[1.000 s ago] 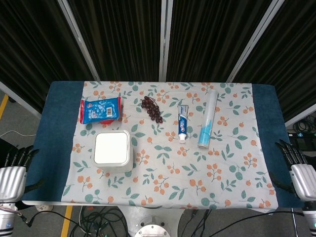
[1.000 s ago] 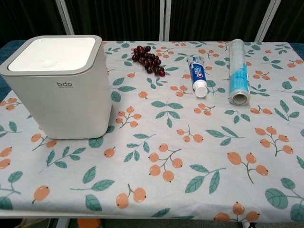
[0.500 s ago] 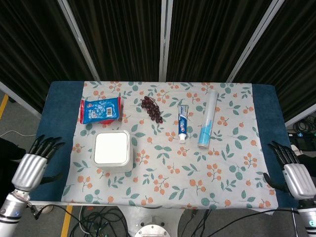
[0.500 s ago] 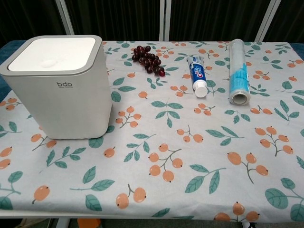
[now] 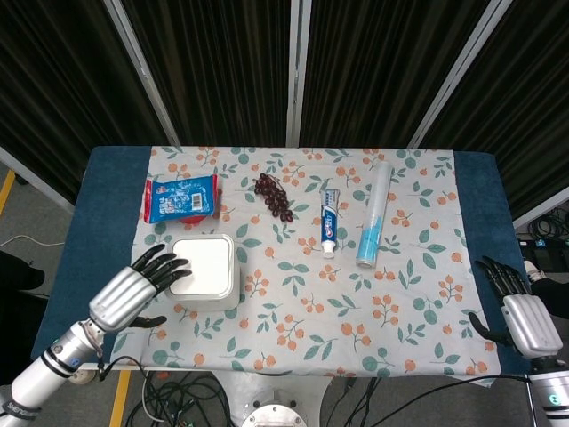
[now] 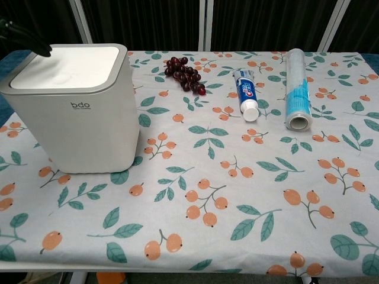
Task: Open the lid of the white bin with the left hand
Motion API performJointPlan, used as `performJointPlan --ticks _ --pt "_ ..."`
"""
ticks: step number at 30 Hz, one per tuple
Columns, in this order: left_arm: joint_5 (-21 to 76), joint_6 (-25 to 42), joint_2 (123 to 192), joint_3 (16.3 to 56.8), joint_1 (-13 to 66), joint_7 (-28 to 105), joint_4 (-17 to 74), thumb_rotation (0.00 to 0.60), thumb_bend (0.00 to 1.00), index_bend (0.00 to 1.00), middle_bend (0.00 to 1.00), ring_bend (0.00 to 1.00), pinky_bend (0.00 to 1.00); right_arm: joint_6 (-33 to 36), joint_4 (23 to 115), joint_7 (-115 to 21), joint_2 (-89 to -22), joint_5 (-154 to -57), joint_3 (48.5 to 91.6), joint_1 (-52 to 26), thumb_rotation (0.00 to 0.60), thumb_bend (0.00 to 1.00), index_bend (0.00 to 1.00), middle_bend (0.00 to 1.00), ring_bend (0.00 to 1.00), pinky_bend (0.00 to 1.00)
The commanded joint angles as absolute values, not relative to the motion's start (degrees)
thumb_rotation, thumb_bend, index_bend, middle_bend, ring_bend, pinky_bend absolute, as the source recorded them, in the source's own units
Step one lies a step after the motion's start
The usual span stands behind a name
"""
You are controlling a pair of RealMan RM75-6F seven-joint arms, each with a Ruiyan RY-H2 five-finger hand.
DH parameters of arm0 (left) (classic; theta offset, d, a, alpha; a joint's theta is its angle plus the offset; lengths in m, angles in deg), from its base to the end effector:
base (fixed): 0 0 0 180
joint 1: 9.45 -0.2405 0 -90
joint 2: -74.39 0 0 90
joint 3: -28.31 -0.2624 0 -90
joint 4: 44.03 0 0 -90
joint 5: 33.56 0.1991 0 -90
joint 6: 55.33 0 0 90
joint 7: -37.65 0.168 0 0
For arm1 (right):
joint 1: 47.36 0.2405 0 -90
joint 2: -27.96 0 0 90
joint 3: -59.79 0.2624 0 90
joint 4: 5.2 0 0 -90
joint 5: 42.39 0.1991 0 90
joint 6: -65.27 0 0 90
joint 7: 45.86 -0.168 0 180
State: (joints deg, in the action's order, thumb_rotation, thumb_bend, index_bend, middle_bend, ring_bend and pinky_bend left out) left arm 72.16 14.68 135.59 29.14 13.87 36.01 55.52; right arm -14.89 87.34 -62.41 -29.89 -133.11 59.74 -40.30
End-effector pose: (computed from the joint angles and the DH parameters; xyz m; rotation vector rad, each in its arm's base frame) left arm -0.1892 0.2509 0.1126 -2.0434 -0.7335 -1.1180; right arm -0.3101 -0.2050 0.1809 1.4699 -1.1033 1.0026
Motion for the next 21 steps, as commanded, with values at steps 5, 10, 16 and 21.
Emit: performJointPlan --ticks 5,10,16,21 --pt "68.6 8.4 135.8 27.8 16.0 38.9 56.8 0.600 0.09 0.28 0.25 0.18 0.00 -15.5 87.3 -62.7 -29.9 -133.5 59.8 -40.4 0.600 0.27 0.00 0.00 0.00 0.00" --pt "68.8 13.9 136.5 28.7 14.7 38.1 56.4 0.600 0.09 0.30 0.27 0.20 0.00 -15.7 87.3 -62.7 -29.8 -133.5 59.8 -40.4 0.600 0.27 0.00 0.00 0.00 0.00" --pt "70.6 29.2 137.9 31.0 9.6 37.7 53.4 0.600 0.09 0.25 0.24 0.19 0.00 -16.2 87.2 -62.9 -29.8 -133.6 59.9 -40.6 0.600 0.27 0.00 0.00 0.00 0.00" --pt "64.2 34.3 135.5 31.5 4.7 36.0 53.6 0.600 0.09 0.24 0.22 0.18 0.00 -17.0 86.9 -63.3 -29.8 -133.7 60.1 -40.7 0.600 0.27 0.00 0.00 0.00 0.00"
